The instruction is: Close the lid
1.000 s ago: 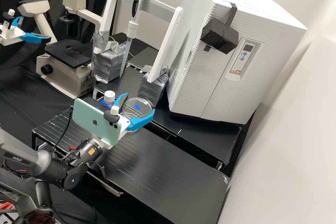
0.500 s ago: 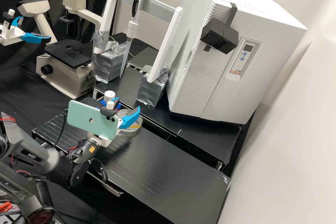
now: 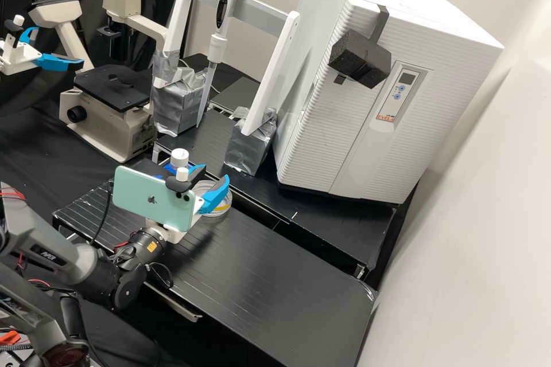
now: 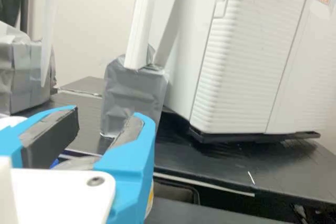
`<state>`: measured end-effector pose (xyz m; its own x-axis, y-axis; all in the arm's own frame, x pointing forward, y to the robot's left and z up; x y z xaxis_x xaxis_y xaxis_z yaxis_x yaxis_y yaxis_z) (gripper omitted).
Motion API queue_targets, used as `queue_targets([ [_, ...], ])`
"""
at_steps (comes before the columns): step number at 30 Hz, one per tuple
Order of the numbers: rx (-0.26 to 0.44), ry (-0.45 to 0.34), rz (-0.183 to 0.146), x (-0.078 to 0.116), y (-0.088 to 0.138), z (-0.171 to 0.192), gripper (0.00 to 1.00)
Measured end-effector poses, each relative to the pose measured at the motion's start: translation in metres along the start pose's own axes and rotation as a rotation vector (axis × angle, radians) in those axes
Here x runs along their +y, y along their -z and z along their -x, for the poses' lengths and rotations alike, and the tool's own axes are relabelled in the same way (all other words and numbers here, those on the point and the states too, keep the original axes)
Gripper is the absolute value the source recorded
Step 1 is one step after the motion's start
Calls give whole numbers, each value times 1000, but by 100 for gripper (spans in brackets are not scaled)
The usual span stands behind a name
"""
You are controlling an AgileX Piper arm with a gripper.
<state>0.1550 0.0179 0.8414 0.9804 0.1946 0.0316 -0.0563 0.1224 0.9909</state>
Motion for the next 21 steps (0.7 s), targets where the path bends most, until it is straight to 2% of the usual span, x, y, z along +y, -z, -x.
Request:
queue_targets([
  [7,21,0,4,1,4,2,100],
  [10,16,-9,-4,2,3,2,100],
  [15,7,-85,-53,10,6,4,100],
  [18,31,-173,-118,18,13,7,100],
  [21,85,-221,-182,23,23,10,100],
])
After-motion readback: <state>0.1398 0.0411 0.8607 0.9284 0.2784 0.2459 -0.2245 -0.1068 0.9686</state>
